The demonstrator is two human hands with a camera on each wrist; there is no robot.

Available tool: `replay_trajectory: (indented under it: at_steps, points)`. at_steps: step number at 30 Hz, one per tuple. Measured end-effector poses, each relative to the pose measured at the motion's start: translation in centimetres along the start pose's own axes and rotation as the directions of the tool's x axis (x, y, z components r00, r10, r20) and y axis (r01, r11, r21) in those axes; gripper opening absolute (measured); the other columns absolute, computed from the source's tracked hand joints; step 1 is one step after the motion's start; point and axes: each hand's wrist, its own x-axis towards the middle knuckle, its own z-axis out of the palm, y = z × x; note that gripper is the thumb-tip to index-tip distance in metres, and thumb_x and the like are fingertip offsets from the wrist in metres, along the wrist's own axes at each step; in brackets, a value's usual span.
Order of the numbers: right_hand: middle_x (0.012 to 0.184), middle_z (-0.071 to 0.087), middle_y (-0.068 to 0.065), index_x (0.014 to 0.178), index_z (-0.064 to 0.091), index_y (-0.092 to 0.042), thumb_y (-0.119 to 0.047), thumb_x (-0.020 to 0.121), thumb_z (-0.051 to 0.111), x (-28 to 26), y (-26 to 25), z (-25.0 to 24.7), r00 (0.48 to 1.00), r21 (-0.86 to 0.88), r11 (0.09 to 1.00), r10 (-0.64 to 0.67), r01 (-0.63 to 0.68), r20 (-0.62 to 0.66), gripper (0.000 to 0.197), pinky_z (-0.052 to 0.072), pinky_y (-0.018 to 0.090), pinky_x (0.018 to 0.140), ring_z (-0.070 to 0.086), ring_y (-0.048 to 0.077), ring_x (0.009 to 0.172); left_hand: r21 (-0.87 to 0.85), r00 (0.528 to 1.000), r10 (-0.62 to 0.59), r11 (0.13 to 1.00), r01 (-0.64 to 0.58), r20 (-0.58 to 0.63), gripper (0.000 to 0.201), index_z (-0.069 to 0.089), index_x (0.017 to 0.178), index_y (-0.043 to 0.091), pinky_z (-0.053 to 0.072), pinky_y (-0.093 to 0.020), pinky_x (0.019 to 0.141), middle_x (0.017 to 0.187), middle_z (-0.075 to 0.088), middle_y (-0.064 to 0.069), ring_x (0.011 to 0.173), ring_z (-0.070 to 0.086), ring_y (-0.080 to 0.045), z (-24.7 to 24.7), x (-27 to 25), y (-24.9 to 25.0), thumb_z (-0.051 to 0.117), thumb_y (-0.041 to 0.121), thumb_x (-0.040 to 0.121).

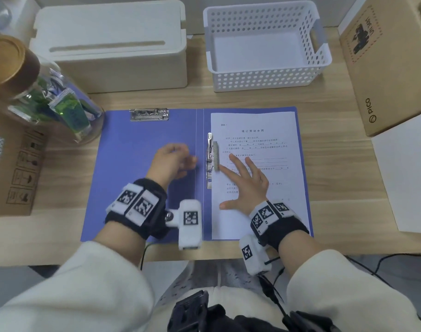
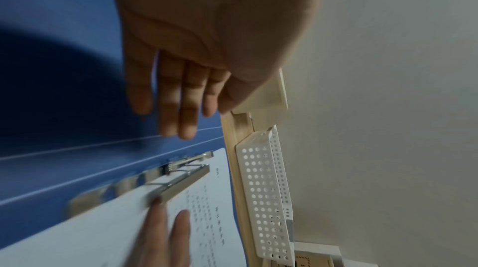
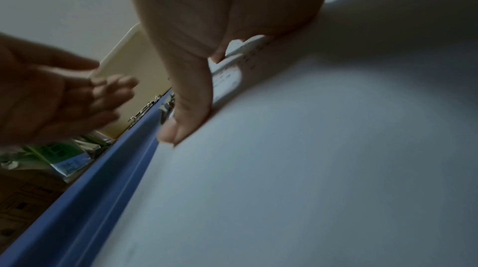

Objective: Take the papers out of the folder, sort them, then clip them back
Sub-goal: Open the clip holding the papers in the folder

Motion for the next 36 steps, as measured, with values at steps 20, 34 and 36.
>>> replay_trajectory:
  at_steps: [20, 34, 36]
  points:
    - [0.138, 0.049, 0.01, 0.142, 0.039, -0.012, -0.023, 0.084, 0.062, -3.2, 6.8, -6.2, 0.811, 0.502, 0.737, 0.574, -0.452, -0.112, 0.063, 0.038, 0.028, 0.098, 0.051, 0.024, 0.122, -0.056, 0.897, -0.374, 0.916, 0.397, 0.234, 0.01, 0.059, 0.082, 0.015, 0.042, -0.026, 0.064, 0.077, 0.057, 0.0, 0.073, 0.053, -0.014, 4.9, -3.0, -4.6, 0.056, 0.023, 0.087]
    - [0.117, 0.056, -0.001, 0.128, 0.052, -0.007, -0.01, 0.087, 0.06, -5.3, 8.1, -7.9, 0.8, 0.76, 0.561, 0.593, -0.328, -0.092, 0.042, 0.038, 0.023, 0.081, 0.052, 0.014, 0.098, 0.184, 0.891, -0.352, 0.933, 0.31, 0.285, 0.034, 0.051, 0.12, -0.005, 0.05, -0.044, 0.091, 0.121, 0.061, -0.021, 0.102, 0.061, -0.035, 9.0, -1.9, -3.8, 0.054, 0.006, 0.088]
    - [0.113, 0.06, 0.001, 0.123, 0.055, -0.008, -0.015, 0.085, 0.064, -5.8, 8.5, -7.9, 0.795, 0.739, 0.576, 0.599, -0.35, -0.091, 0.039, 0.041, 0.025, 0.078, 0.055, 0.016, 0.093, 0.208, 0.877, -0.35, 0.933, 0.294, 0.329, 0.035, 0.053, 0.118, -0.001, 0.053, -0.04, 0.088, 0.112, 0.065, -0.018, 0.099, 0.062, -0.033, 9.0, -1.9, -3.9, 0.057, 0.016, 0.088]
